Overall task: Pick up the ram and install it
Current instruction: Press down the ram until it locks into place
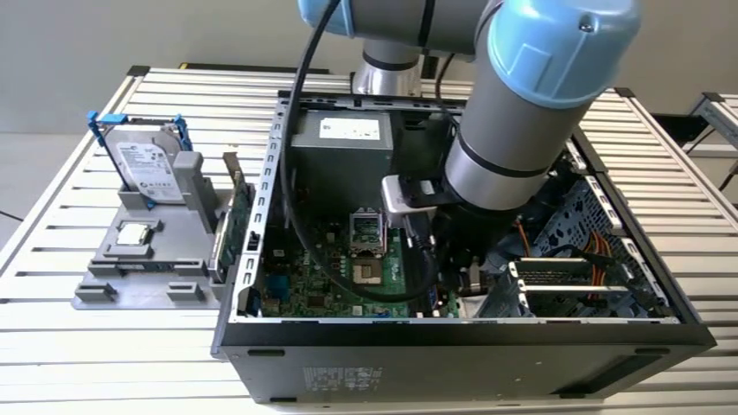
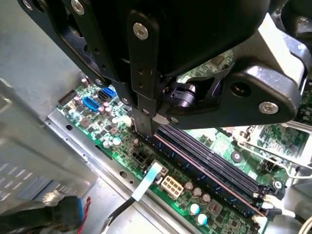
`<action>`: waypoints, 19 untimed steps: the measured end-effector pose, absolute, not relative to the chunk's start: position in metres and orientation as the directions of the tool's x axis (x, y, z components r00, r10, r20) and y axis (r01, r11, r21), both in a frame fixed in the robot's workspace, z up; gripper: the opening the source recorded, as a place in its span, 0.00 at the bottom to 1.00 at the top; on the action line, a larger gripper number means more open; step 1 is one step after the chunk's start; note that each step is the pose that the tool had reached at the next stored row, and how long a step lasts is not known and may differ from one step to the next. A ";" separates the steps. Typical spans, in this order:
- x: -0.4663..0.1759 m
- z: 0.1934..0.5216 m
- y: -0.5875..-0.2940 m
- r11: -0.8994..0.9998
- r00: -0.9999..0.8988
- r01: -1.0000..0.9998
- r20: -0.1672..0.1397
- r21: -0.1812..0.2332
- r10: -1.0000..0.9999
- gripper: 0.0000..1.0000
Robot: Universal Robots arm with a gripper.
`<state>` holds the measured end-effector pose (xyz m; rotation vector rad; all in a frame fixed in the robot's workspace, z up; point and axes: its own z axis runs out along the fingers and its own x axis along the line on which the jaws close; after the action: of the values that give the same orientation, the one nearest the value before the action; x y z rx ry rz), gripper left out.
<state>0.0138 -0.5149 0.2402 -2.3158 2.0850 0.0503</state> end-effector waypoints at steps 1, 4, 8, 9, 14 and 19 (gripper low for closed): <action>0.013 0.238 -0.515 -0.105 0.105 -0.994 -0.041 0.003 -0.994 0.00; 0.010 0.233 -0.515 -0.109 0.108 -0.994 -0.041 0.003 -0.993 0.00; 0.010 0.226 -0.515 -0.110 0.110 -0.994 -0.041 0.003 -0.993 0.00; 0.010 0.224 -0.515 -0.110 0.110 -0.994 -0.041 0.003 -0.993 0.00; 0.009 0.216 -0.515 -0.110 0.109 -0.994 -0.038 0.004 -0.993 0.00; 0.006 0.222 -0.514 -0.110 0.110 -0.994 -0.045 0.002 -0.993 0.00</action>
<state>0.0061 -0.5136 0.2217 -2.3188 2.0768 0.0546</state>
